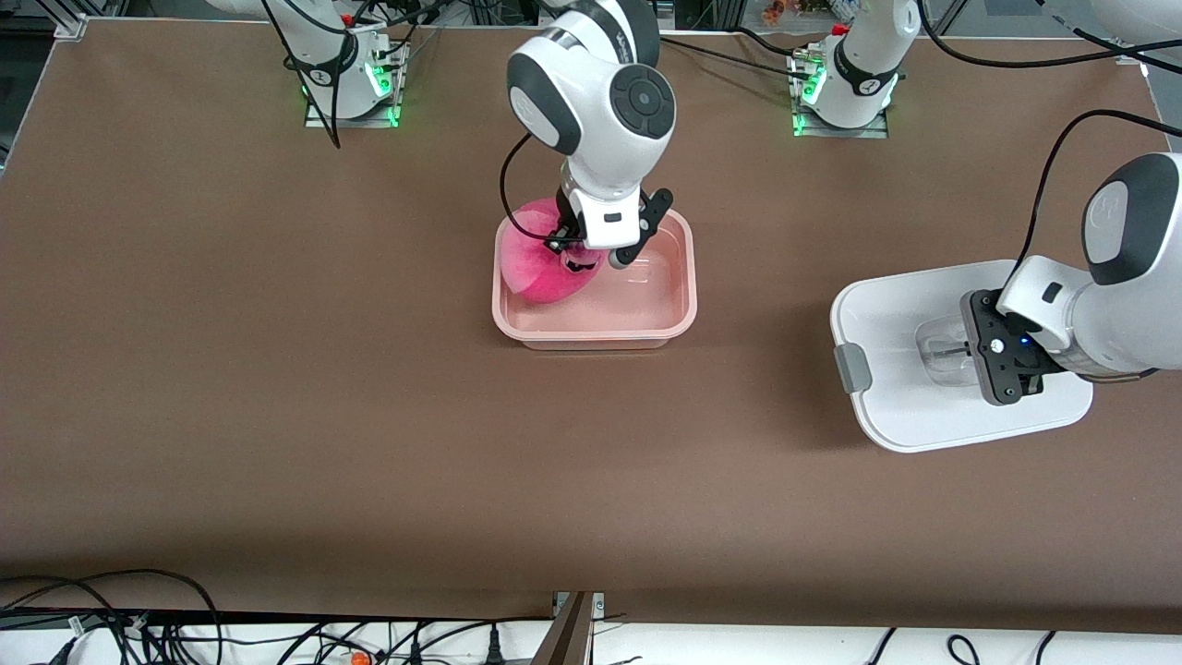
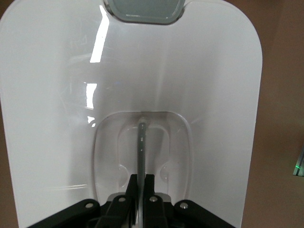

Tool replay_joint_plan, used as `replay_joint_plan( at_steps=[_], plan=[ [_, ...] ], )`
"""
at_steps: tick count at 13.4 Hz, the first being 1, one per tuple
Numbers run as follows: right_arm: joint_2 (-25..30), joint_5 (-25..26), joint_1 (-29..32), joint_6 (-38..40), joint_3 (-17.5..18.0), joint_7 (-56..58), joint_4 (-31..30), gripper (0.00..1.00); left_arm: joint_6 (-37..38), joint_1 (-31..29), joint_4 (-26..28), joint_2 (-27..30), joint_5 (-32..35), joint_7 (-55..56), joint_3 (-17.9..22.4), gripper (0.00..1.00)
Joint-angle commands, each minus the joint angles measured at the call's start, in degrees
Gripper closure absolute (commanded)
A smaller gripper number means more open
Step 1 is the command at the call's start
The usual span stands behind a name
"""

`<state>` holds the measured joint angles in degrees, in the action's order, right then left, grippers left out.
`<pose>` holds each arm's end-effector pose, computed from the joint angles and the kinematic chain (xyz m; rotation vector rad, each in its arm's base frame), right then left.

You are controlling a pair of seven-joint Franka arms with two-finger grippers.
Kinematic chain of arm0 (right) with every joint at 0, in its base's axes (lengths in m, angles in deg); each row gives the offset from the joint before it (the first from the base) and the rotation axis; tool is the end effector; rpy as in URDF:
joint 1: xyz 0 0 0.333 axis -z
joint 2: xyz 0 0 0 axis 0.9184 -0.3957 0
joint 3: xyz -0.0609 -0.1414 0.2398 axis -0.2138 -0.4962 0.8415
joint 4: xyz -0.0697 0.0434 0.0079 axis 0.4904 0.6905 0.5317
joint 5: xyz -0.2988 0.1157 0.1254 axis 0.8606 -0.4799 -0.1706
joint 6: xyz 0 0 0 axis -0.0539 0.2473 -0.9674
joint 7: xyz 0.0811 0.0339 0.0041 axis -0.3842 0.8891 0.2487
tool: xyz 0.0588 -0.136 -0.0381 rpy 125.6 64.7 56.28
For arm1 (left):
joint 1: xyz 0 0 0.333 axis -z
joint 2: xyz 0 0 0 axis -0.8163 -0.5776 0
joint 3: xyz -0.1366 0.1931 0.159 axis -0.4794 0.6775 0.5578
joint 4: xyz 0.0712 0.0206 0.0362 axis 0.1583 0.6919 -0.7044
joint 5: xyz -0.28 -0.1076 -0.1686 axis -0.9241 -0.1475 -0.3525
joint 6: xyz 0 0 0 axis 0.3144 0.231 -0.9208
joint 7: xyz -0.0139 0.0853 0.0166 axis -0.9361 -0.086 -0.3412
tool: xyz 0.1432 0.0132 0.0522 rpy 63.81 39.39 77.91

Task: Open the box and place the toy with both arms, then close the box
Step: 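Open the right gripper to drop the plush into the pink tub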

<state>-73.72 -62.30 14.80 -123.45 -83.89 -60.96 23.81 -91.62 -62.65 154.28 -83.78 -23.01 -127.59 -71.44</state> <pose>0.4321 0.4687 0.3361 2.5121 1.4411 -0.3004 0.6020 -0.0122 0.4052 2.3496 -1.9243 -0.2816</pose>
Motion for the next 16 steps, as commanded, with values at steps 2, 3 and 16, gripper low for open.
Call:
replay_joint_plan(
  at_steps=[2,3,16],
  plan=[
    [-5.4,3.8,-1.6,-1.1,-0.6,1.4,2.3,1.00,1.0,0.0,-0.7,0.1,0.0,-1.7,0.2,1.00],
    [-6.6,4.8,-2.2,-1.9,-0.6,1.1,2.3,1.00,1.0,-0.1,-0.6,0.1,0.0,-1.7,0.2,1.00],
    [2.5,3.4,-0.7,-7.4,-4.3,-13.8,2.3,0.00,1.6,1.4,0.1,0.1,-0.1,-2.3,-0.4,1.00]
  ],
)
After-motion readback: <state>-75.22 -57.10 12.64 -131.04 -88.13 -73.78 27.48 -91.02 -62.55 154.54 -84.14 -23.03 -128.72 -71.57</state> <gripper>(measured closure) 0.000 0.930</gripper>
